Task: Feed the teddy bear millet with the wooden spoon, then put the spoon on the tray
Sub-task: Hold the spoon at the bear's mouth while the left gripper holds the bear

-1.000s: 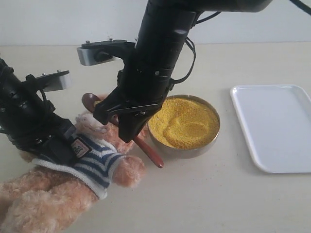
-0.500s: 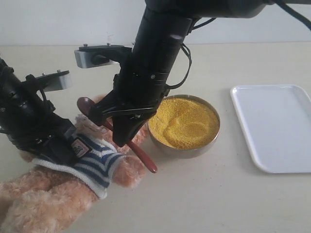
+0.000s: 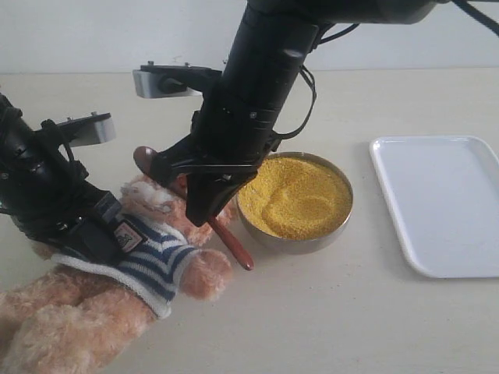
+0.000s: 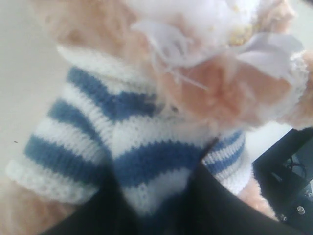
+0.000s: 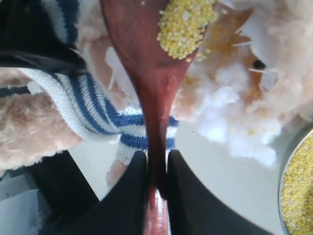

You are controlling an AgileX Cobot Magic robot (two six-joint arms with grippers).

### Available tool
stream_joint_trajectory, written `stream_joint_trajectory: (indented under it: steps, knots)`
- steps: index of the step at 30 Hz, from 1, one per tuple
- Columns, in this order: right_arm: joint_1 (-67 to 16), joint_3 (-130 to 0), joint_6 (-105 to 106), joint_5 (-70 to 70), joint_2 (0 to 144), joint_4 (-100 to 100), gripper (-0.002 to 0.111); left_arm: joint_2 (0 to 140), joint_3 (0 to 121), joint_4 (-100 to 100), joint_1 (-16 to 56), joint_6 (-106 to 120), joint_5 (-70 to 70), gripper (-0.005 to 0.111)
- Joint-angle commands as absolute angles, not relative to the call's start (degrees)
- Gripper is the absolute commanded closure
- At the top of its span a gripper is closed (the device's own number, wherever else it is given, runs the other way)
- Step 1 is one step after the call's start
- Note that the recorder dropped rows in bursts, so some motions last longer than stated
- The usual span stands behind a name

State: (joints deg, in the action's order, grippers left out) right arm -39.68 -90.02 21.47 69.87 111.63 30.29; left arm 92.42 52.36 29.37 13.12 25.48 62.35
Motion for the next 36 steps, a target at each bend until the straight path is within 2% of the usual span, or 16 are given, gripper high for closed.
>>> stream_joint_trajectory:
  steps: [1, 36]
  knots:
    - [-37.7, -89.1, 22.6, 70.0, 111.5, 34.1, 0.109, 92.3, 52.6, 29.4, 13.3, 24.9, 61.6, 0.103]
    - [-37.7, -88.6, 23.4, 70.0, 111.5, 40.4, 0.109, 92.3, 52.6, 29.4, 13.2, 24.9, 60.7, 0.103]
